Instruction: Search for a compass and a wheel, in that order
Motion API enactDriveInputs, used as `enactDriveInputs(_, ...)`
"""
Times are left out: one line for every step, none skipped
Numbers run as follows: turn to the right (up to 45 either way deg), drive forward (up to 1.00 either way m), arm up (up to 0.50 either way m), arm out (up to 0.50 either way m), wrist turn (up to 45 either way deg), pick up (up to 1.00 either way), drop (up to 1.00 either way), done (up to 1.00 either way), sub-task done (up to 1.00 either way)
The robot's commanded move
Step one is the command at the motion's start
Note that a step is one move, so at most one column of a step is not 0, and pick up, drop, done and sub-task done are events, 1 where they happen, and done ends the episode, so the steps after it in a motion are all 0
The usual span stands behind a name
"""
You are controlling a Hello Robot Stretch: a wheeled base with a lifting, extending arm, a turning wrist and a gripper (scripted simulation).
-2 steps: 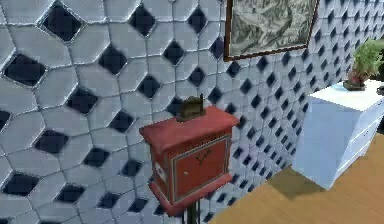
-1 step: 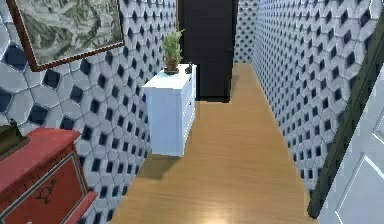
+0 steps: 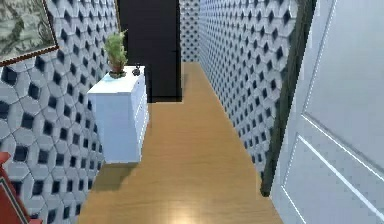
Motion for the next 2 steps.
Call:
enactDriveInputs(3.0,0.00,0.00,0.00,0.0,0.00,0.00,0.00,0.00)
enactDriveInputs(0.0,1.00,0.00,0.00,0.0,0.00,0.00,0.00,0.00)
